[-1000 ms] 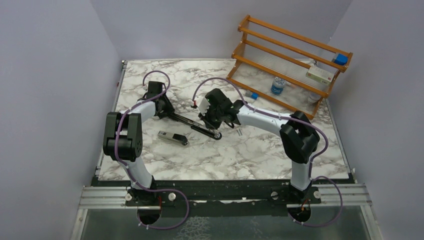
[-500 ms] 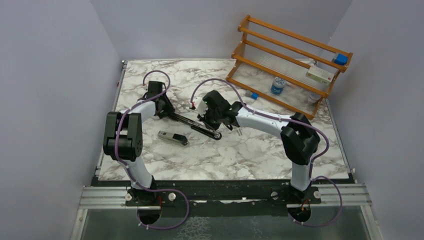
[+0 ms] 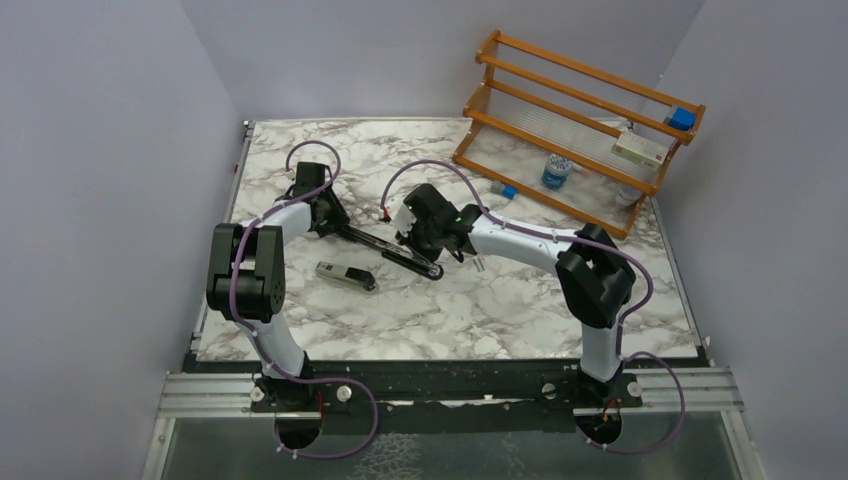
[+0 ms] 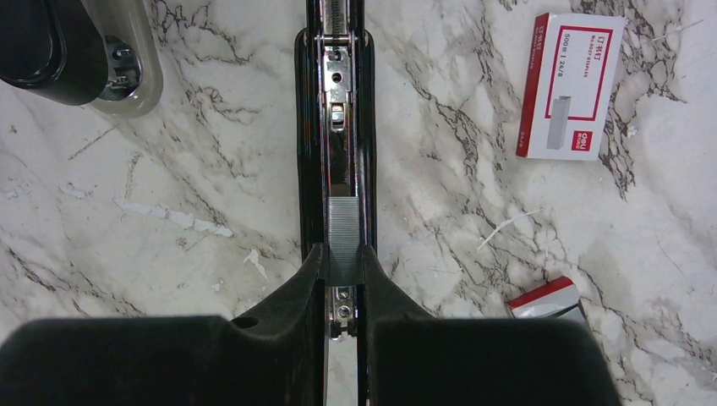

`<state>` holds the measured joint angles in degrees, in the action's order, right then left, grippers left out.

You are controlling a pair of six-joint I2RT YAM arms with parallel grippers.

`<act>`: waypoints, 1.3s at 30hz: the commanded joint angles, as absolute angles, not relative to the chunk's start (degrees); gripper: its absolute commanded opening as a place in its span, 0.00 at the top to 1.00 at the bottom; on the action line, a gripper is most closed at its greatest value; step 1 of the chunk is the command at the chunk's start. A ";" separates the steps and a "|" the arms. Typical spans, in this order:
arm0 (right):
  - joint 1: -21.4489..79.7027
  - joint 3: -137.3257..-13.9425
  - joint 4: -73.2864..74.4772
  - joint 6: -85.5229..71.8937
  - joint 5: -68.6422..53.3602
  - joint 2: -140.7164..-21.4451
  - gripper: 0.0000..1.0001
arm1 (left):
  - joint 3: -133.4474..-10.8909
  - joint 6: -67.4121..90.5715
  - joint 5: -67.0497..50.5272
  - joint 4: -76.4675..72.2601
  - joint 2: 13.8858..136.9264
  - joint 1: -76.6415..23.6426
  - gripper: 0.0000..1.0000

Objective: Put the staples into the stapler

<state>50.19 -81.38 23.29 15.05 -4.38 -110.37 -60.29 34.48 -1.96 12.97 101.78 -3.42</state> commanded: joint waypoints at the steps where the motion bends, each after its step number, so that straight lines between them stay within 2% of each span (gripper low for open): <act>1: 50.80 -83.50 25.00 14.94 -4.40 -111.82 0.99 | -61.26 34.01 -2.64 13.05 102.66 -3.09 0.58; 22: 50.86 -84.53 26.68 15.38 -6.94 -113.52 0.99 | -61.22 33.93 -2.69 13.03 102.81 -3.08 0.58; 39: 50.88 -83.41 24.07 13.27 -2.04 -111.09 0.99 | -61.26 34.01 -2.73 13.08 102.87 -3.08 0.58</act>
